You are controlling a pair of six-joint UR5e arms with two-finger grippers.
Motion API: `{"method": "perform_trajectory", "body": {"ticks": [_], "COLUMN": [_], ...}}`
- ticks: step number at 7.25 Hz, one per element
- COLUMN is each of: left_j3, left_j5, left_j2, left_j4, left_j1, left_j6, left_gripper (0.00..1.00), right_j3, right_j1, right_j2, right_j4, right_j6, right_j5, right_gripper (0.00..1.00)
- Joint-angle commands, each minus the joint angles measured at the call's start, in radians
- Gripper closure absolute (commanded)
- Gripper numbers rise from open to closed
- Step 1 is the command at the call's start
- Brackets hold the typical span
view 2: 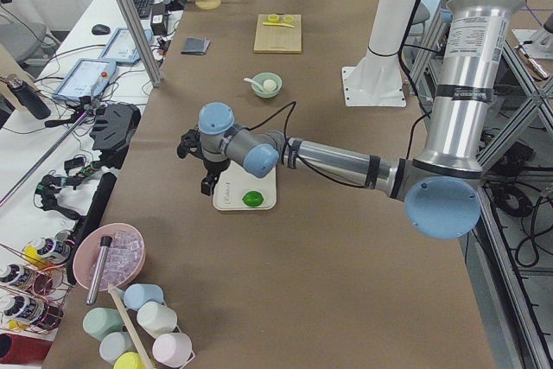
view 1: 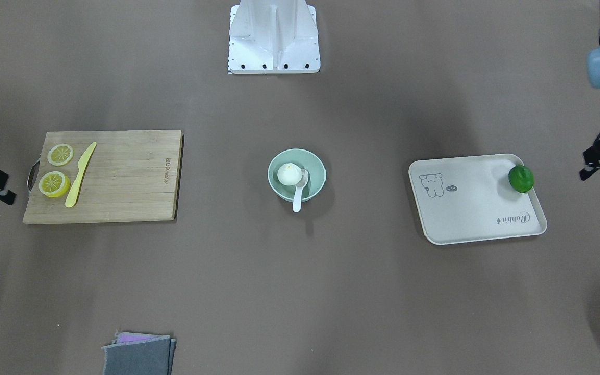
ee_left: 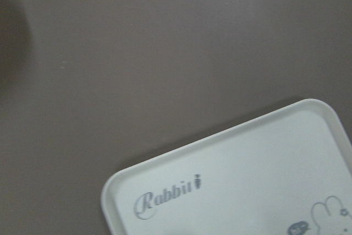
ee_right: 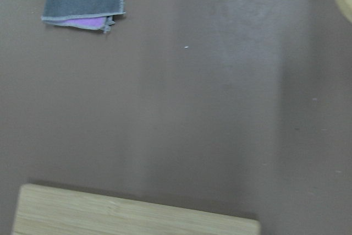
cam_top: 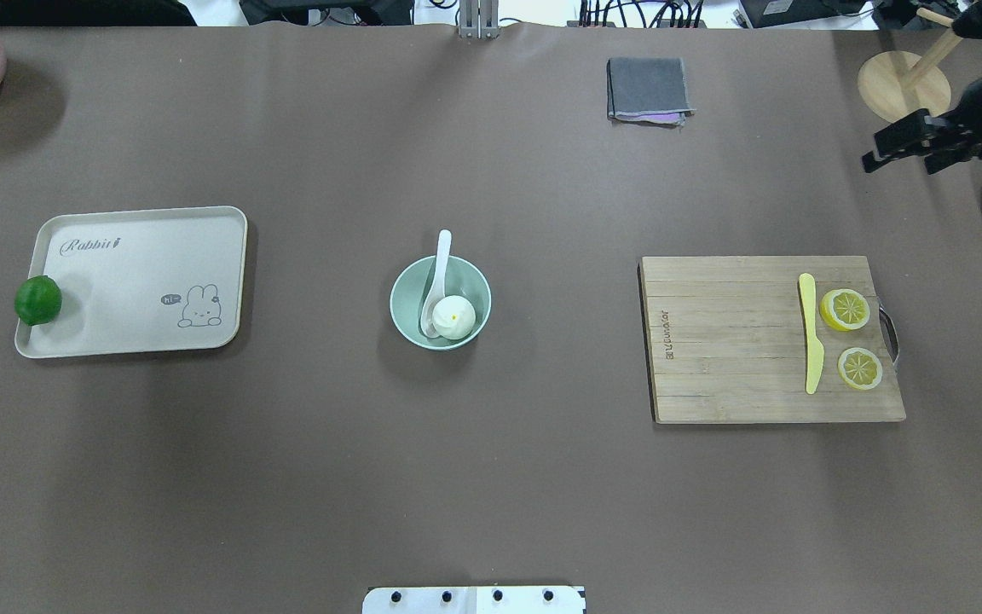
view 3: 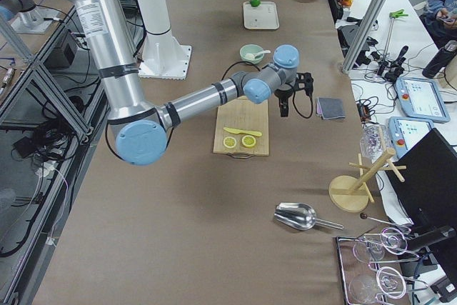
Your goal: Put spoon and bun in bowl
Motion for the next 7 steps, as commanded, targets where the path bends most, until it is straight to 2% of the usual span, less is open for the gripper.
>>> {"method": "perform_trajectory", "body": {"ticks": [1, 2, 3, 5, 7], "left_j3": [0.0, 0.022, 0.05, 0.101, 0.087], "left_j5": [0.003, 0.002, 0.002, 0.003, -0.003], "left_j2": [0.133, 0.135, 0.125, 0.098, 0.11], "left_j4": [0.008, 0.033, 0.043, 0.038, 0.015], "left_j1": [-0.106, -0.169, -0.181, -0.176, -0.178], "left_j6": [0.093, 0.092, 0.093, 0.095, 0.099], "left_gripper": [0.01, 0.01, 0.01, 0.01, 0.01], "right_j3": [-0.009, -0.009, -0.011, -0.006, -0.014], "right_j1": [0.124, 0.158, 0.17, 0.18, 0.18], "right_j2": [-0.108, -0.116, -0.113, -0.122, -0.142], "right_j4": [-0.059, -0.129, -0.181, -0.186, -0.18], "right_j6": [-0.33, -0.439, -0.496, -0.497, -0.497], "right_j5": [0.002, -0.07, -0.098, -0.097, -0.11], "right_gripper": [0.0, 0.0, 0.0, 0.0, 0.0]}}
